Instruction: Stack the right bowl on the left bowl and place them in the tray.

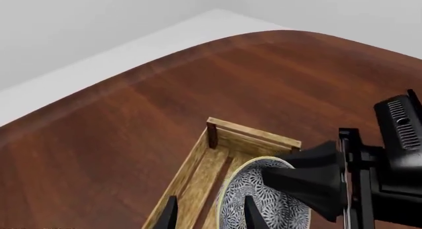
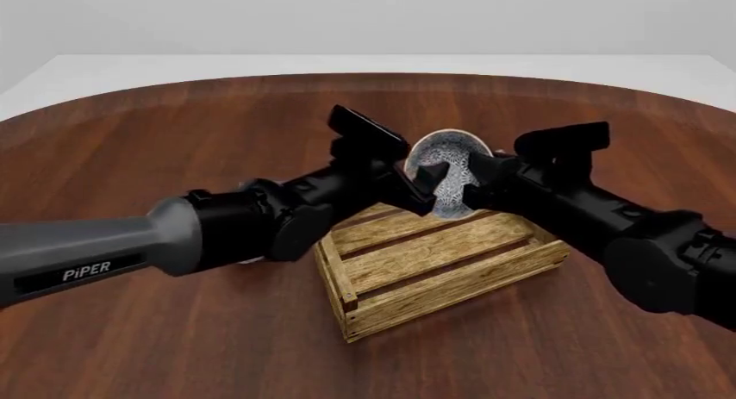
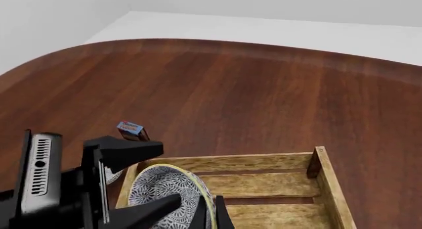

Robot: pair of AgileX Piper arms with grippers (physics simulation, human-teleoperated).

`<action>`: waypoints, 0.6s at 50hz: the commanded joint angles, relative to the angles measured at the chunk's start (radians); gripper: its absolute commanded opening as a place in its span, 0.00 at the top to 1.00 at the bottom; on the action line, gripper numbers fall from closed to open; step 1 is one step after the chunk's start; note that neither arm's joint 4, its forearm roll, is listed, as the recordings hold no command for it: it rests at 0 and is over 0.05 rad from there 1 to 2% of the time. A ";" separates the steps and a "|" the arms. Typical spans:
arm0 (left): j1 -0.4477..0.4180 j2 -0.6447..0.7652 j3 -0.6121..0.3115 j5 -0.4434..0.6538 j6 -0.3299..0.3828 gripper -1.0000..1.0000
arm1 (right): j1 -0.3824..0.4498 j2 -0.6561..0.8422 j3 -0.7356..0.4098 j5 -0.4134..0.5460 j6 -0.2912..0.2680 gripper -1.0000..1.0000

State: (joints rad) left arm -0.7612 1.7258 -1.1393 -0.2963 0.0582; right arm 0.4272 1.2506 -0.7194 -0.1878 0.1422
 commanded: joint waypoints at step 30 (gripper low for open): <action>0.014 0.055 -0.008 -0.017 -0.035 1.00 | 0.011 -0.009 -0.002 -0.001 -0.001 1.00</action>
State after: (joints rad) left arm -0.7664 1.7796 -1.1637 -0.3113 0.0058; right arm 0.4249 1.2594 -0.7126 -0.1848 0.1209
